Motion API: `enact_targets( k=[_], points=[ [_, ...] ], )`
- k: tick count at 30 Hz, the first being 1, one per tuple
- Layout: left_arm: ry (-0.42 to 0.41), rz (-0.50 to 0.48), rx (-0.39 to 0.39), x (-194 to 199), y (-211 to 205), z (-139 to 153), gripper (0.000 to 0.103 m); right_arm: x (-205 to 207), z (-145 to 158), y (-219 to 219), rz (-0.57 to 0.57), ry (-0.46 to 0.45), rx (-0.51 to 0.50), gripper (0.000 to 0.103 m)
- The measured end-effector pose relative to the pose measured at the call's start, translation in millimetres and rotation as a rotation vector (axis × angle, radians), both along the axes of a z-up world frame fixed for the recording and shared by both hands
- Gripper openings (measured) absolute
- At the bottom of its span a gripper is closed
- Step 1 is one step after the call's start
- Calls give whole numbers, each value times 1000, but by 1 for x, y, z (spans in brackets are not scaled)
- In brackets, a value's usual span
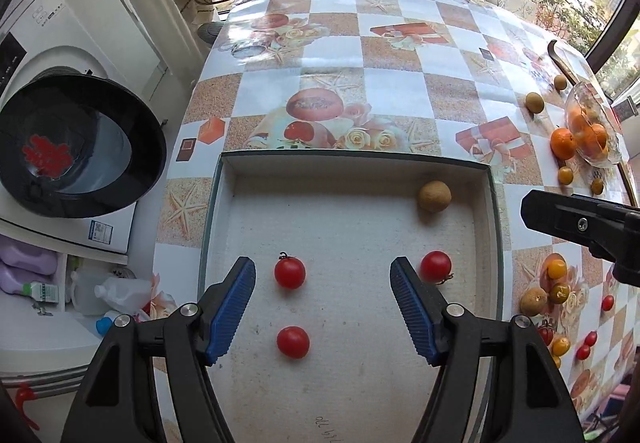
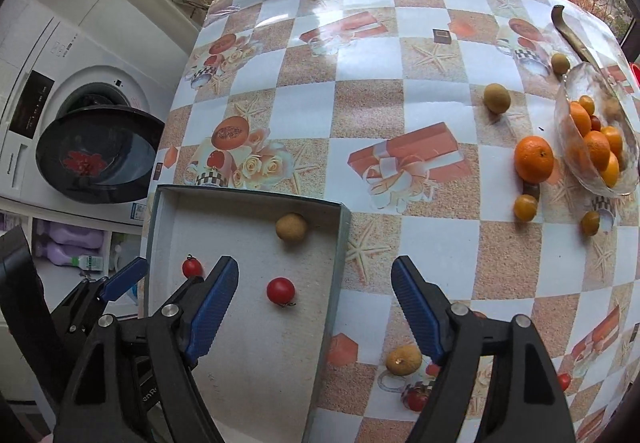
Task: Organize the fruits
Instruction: 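Move both open tools back from the tray toward the yellow tomatoes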
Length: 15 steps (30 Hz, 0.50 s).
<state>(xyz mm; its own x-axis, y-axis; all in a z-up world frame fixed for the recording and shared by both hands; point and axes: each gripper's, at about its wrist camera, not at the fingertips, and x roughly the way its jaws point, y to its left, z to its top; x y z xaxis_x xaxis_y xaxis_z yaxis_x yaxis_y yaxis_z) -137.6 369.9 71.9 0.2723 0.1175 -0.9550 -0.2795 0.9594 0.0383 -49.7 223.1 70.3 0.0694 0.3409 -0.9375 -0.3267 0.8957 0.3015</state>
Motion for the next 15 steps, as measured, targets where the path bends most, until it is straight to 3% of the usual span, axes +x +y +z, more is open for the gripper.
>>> enact_targets(
  k=[15],
  points=[
    [-16, -217, -22, 50, -114, 22, 71, 9, -24, -158, -253, 68, -128, 82]
  ],
)
